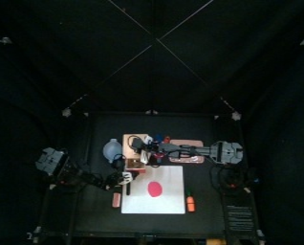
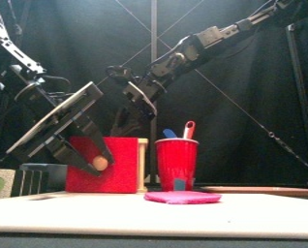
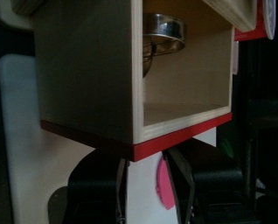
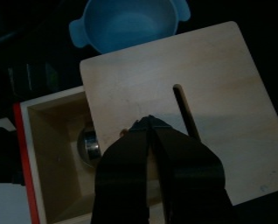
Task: Get the cutter from the drawer then cut the dough then place the extra dough in the bowl
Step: Place the cutter on the board
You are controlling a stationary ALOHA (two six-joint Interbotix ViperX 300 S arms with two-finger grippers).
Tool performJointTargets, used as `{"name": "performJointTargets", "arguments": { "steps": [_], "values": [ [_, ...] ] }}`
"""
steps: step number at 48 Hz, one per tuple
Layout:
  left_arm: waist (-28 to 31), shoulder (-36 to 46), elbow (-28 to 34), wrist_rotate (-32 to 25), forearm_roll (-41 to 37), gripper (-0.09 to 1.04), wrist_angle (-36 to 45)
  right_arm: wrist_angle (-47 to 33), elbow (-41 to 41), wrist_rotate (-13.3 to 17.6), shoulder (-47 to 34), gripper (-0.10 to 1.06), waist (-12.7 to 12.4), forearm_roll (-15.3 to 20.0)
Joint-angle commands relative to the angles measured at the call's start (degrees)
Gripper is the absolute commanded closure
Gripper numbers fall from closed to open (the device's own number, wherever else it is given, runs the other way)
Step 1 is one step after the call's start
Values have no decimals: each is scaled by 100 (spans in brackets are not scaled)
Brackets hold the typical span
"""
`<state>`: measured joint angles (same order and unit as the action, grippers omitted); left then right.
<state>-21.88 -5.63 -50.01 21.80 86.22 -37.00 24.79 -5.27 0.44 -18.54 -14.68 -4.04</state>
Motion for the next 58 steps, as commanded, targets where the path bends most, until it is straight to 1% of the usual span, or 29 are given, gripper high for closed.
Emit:
{"name": "performJointTargets", "arguments": {
  "steps": [1,25,30,38,44,53,58],
  "values": [
    [-105,44,88,-9,-18,41,35,97,-26,0,-44,94,-79,-9],
    [-105,0,35,-18,-70,39,26,88,-18,0,-44,94,-79,-9],
    [-105,9,35,-18,-114,34,0,88,-18,0,-35,94,-79,-9],
    [-105,9,26,-18,-149,21,-35,105,-18,0,-35,94,-79,-9],
    [-105,9,26,-18,-149,13,-35,105,-18,0,-44,94,-79,0],
    [-123,105,-53,-18,-141,11,-35,105,-18,0,-62,94,-79,0],
    [-132,360,-229,-44,-193,11,-35,105,-18,0,-79,94,-79,-9]
  ]
}}
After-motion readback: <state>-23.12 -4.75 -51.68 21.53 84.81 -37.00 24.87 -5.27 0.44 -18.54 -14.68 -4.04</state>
